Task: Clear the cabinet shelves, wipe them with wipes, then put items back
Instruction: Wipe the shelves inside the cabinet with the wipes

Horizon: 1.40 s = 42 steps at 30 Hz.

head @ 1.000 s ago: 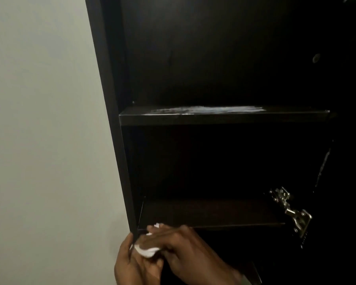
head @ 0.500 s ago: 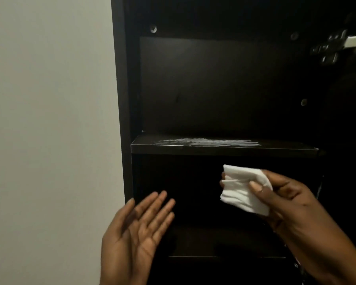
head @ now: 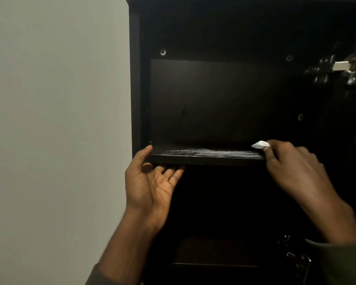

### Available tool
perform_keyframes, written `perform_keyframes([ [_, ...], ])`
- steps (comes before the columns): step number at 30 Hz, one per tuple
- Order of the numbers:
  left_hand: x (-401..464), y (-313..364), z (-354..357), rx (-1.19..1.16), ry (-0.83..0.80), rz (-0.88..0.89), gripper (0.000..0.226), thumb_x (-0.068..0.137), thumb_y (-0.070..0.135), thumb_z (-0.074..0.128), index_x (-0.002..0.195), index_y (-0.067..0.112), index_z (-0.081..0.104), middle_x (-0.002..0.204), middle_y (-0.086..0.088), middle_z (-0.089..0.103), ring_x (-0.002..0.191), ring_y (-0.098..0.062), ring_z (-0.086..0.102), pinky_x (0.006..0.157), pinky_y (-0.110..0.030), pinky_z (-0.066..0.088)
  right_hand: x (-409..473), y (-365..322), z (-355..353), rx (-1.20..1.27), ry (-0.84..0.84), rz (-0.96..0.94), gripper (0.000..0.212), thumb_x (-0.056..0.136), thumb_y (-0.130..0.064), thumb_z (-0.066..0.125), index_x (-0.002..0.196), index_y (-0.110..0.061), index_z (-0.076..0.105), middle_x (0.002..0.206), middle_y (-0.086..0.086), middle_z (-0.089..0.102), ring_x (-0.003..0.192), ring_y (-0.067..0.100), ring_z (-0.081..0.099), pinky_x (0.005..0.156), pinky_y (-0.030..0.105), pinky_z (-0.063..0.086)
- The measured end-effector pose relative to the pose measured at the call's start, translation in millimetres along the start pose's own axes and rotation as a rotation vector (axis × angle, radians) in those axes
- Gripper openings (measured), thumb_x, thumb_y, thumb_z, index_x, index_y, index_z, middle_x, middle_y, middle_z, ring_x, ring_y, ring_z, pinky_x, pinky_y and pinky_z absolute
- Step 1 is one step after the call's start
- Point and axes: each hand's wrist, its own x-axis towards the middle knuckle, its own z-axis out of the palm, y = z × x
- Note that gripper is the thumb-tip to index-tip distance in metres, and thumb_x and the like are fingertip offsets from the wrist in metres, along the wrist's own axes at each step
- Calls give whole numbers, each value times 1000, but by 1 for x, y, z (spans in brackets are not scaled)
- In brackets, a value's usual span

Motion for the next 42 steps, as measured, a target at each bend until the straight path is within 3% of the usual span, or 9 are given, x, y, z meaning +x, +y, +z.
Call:
perform_keyframes([
  [2,-3,1,0,-25,7,-11,45,94,33,52,132,9,50,131,-21,60,122,-41,57,110,-54,40,-6,-15,-2,-25,-108,-4,44,101,-51,25,117,-33,61,94,3,64,90,28,61,77,39,41],
  [5,-1,2,-4,-34,20,-25,54,94,37,50,141,12,42,140,-22,52,127,-43,52,111,-54,38,-11,-51,10,-97,-107,-164,62,96,-65,14,114,-31,62,113,0,66,108,26,60,82,38,41],
  [12,-1,0,0,-110,24,-5,28,95,33,50,103,8,61,90,-6,67,85,-16,69,86,-32,58,-13,-127,47,25,-167,-548,72,88,-76,16,117,-27,60,117,-3,65,109,20,60,83,40,45],
  [16,-7,2,3,-45,28,-43,53,95,38,47,136,4,48,133,-22,59,126,-40,55,110,-46,41,-9,-92,23,24,-282,-421,60,94,-70,15,135,-41,47,138,-7,53,126,20,49,94,41,38],
  [21,-8,5,6,-78,101,-36,76,94,37,49,155,12,11,160,-22,17,144,-48,23,112,-56,33,-4,-21,-7,-95,-263,-88,61,96,-61,6,142,-35,37,140,0,50,131,22,44,107,40,31],
  [24,-6,5,2,-58,81,-69,68,94,38,49,151,10,25,154,-22,32,141,-47,32,111,-55,34,-8,-37,-3,-157,-195,-105,85,83,-76,1,128,-29,54,133,-1,56,124,24,51,99,43,38],
  [30,-8,1,-5,54,26,26,52,96,51,39,100,12,73,107,-8,73,104,-24,69,94,-37,50,-14,-147,43,21,-264,-555,74,89,-77,15,124,-28,57,126,-2,61,114,21,57,85,41,41],
  [34,-14,6,-10,63,-3,10,71,91,68,33,128,16,62,122,-9,70,110,-29,68,94,-41,54,-7,-169,50,52,-359,-640,67,92,-73,20,119,-24,59,122,-2,63,107,19,60,87,42,44],
  [42,-21,2,-5,-27,-19,-6,73,92,61,37,138,5,47,139,-23,54,128,-39,54,110,-48,40,2,-116,35,36,-366,-462,71,89,-76,14,134,-32,47,137,-3,54,125,22,50,89,42,36],
])
